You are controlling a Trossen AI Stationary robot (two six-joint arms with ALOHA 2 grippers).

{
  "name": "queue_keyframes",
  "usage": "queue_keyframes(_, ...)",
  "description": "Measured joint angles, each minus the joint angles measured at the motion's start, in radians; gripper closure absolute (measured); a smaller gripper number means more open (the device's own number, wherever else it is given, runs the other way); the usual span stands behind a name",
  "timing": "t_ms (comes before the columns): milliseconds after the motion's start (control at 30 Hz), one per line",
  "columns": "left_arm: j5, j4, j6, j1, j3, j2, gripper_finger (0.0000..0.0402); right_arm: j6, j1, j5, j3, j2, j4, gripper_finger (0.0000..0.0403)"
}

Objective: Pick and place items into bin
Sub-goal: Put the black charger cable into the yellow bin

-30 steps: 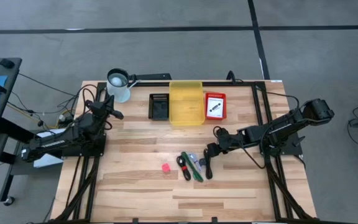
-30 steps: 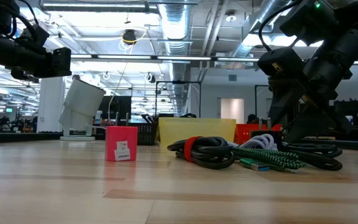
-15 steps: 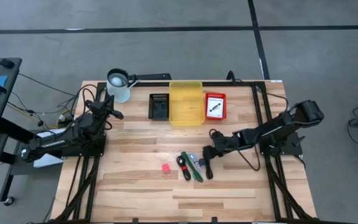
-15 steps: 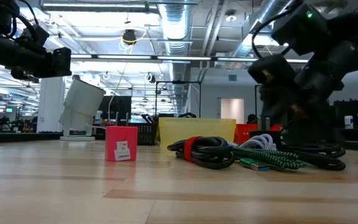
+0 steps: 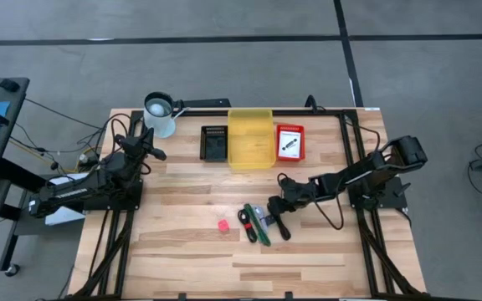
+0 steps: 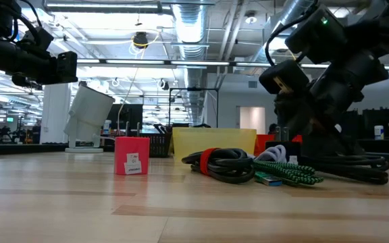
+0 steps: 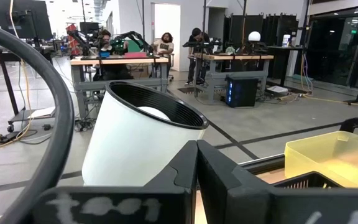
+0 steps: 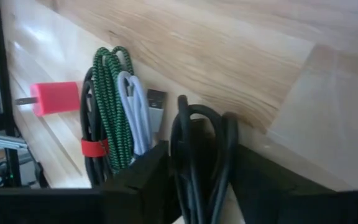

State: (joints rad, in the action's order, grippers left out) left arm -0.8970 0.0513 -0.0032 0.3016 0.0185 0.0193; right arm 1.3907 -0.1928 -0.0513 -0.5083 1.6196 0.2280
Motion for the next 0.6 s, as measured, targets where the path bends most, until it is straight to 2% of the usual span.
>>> queue_keyframes(167,0.0,0.0,0.0,0.0,0.0,0.0,0.0401,-0.019,0.011,-0.001,0.002,0.0,-0.006,0.0358)
queue_keyframes(600,0.0,0.0,0.0,0.0,0.0,0.0,0.0401,-0.118,0.099,0.028,0.005,-0.029,-0.015,0.0356)
